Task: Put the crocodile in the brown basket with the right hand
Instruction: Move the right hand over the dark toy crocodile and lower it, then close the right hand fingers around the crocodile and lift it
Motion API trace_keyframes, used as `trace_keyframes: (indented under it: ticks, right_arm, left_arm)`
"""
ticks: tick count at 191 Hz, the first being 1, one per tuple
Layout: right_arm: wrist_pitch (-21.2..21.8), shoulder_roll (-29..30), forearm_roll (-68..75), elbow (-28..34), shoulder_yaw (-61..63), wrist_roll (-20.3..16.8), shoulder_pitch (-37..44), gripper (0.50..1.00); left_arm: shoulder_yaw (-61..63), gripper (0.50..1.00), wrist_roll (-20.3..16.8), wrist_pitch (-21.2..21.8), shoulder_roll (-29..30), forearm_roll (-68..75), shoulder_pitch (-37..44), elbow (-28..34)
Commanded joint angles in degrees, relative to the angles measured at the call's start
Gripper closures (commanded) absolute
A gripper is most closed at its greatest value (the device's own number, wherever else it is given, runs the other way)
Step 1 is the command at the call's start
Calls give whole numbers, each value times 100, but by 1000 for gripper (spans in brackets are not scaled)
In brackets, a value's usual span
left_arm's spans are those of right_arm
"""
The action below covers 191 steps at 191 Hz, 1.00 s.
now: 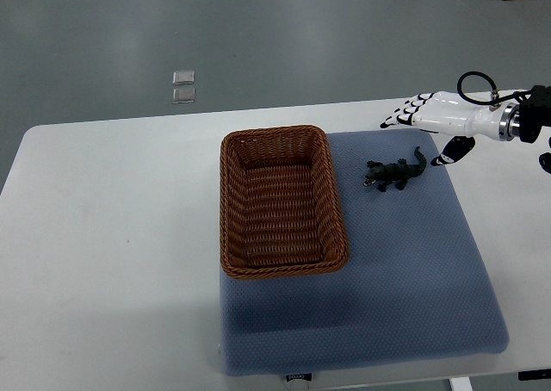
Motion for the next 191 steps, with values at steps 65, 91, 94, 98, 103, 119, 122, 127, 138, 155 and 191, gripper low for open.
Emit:
trace_keyframes:
  ticks: [65,91,94,98,103,119,122,127,138,155,191]
  right_arm:
    - [-78,664,-281,-335,-246,-1,66,572]
    - [-87,690,-281,-441,-343,-1,58,572]
    - [-87,690,-281,-441,-343,-1,58,572]
    - [-87,690,-290,-441,-343,-1,58,572]
    - [-87,699,-299,-441,-343,-1,58,572]
    - [-87,760,-308,-476,-360,-1,49,572]
    - [-87,760,-317,-485,-369,-1,49,572]
    - [-87,769,-360,-529,-404,-1,49,572]
    - [-95,787,-431,-573,-431,-1,31,572]
    - [-95,839,-466,-590,-431,-1,5,572]
    - [-95,945,-519,-740,-439,-1,-48,574]
  left_arm:
    - [0,500,2,0,0,0,0,0]
    - [0,500,2,0,0,0,0,0]
    - [0,500,2,0,0,0,0,0]
    - [0,500,2,0,0,0,0,0]
    - [0,500,2,0,0,0,0,0]
    - [0,500,2,0,0,0,0,0]
    - [0,500,2,0,0,0,0,0]
    - [0,500,2,0,0,0,0,0]
    - [0,500,2,0,0,0,0,0]
    - [0,500,2,0,0,0,0,0]
    - [0,500,2,0,0,0,0,0]
